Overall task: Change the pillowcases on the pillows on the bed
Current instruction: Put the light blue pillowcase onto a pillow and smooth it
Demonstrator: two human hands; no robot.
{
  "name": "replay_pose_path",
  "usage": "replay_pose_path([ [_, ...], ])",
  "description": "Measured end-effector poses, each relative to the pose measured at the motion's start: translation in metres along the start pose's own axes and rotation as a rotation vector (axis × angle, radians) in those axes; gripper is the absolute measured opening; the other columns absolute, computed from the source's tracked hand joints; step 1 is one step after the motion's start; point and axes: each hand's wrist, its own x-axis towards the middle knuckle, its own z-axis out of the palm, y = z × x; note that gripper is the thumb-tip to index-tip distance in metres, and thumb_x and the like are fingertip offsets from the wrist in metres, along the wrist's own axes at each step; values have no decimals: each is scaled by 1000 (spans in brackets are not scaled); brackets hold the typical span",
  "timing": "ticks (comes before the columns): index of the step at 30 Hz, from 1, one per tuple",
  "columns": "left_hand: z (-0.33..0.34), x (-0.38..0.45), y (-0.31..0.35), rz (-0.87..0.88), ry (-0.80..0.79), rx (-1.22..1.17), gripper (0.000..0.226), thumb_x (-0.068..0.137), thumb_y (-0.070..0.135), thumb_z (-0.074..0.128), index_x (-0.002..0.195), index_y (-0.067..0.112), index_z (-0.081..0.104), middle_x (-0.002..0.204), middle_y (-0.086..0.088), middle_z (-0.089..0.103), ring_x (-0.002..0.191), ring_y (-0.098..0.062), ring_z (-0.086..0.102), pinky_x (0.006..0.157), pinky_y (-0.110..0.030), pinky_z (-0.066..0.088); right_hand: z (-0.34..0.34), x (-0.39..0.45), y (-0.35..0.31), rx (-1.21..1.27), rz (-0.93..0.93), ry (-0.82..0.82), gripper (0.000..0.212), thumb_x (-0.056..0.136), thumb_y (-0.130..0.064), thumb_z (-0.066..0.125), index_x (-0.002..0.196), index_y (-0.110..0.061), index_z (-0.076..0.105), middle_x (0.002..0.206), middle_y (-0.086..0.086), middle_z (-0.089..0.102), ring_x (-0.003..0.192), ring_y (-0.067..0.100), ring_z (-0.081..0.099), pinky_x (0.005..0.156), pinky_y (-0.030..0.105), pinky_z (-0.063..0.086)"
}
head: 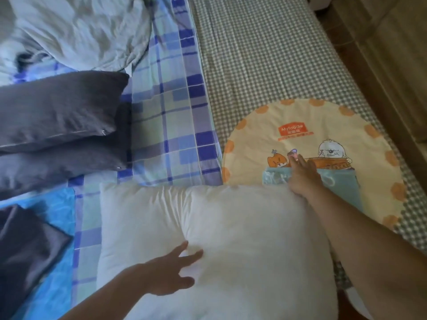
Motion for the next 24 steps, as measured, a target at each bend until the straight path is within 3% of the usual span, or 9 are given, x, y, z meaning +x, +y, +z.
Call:
replay_pose_path([
  [2,5,6,0,24,74,56,66,100,56,45,147,67,-1,167,7,-13,136,-15,49,115,-31,34,18,13,0,-41,24,-70,83,98,-19,50,159,-23,-6,167,9,3,151,39,7,119,54,22],
  [3,6,10,0,33,111,75,64,102,54,43,147,67,0,166,5,-8,138,-17,46,115,-33,35,28,15,1,-69,42,-53,79,99,-24,50,159,-20,-1,165,13,10,150,40,13,120,54,20],
  [6,4,21,-1,33,208,101,60,104,48,42,152,60,8,161,-1,6,147,-19,33,114,-33,37,32,9,-2,-243,-10,91,55,95,-24,53,148,-21,39,140,15,53,133,37,43,116,49,27],
  [9,6,23,0,30,220,107,60,104,47,42,154,55,10,161,-6,6,149,-22,30,114,-33,36,-4,1,-10,-304,-66,249,33,91,-14,55,121,-18,66,110,9,67,107,31,58,98,42,44],
  [13,12,13,-1,36,221,112,65,103,47,43,156,53,5,164,-6,-3,144,-26,39,116,-34,33,-110,-22,-33,10,-88,548,13,93,-12,59,101,-3,65,98,20,68,95,39,61,79,43,49],
  [16,11,-4,-1,72,281,30,61,104,49,39,156,48,7,167,-4,-6,149,-23,31,114,-22,25,-176,-70,-76,149,-262,601,19,99,-24,58,102,-6,61,95,19,66,89,37,61,71,40,47],
  [18,6,-23,1,86,343,-82,55,101,56,34,152,46,17,163,6,4,151,-17,25,112,-13,17,-193,-114,-113,125,-424,703,15,94,-16,63,103,-6,58,95,17,63,86,37,61,68,39,44],
  [21,-1,-48,-14,41,515,-371,47,104,34,52,149,28,43,152,2,37,125,-11,53,106,-14,33,-164,-181,-168,39,-619,853,26,77,-3,72,100,-6,61,86,13,60,69,37,60,56,34,38],
  [24,-2,-76,-38,11,646,-753,23,102,22,59,124,28,64,118,2,62,83,1,61,74,-10,42,-70,-235,-221,-29,-689,727,30,75,-3,66,104,-12,62,88,7,55,69,32,61,51,38,46],
])
